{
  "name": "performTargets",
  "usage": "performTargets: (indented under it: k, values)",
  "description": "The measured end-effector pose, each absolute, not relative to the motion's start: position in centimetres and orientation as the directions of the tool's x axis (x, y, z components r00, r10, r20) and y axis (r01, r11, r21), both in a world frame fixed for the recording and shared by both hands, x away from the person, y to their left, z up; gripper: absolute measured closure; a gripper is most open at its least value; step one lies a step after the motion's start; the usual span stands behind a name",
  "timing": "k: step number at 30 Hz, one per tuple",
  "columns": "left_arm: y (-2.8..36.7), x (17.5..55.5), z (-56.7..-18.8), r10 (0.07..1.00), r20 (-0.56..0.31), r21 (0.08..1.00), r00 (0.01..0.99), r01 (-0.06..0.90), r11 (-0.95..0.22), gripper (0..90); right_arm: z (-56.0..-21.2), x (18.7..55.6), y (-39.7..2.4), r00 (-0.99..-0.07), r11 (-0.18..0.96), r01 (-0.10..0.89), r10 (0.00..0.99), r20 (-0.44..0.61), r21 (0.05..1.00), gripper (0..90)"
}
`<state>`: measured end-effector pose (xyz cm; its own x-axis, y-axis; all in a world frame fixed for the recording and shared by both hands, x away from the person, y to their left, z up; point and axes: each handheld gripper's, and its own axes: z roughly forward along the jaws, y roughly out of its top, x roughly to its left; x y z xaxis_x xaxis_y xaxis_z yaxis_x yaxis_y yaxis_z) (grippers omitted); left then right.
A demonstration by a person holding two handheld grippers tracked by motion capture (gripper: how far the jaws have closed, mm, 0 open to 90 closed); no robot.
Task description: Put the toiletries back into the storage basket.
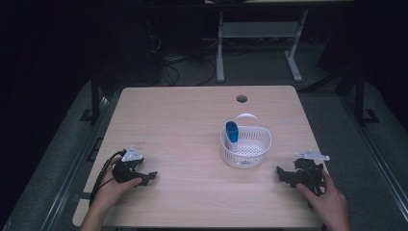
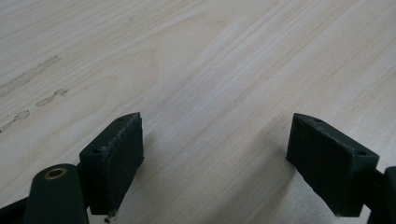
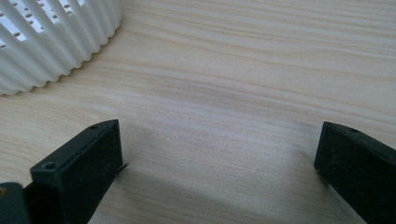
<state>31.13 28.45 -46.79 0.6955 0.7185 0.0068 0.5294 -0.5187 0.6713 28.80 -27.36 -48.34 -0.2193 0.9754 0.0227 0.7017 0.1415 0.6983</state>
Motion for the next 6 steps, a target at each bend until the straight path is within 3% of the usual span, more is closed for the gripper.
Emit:
performTargets:
  k: [6]
  values:
    - [28.63, 30.85, -47.15, 0.711, 0.01, 0.696, 0.703, 0.506, -0.51, 14.9, -48.34, 28.79, -27.35, -0.219, 0.141, 0.702, 0.976, 0.023, 0.698, 0.5]
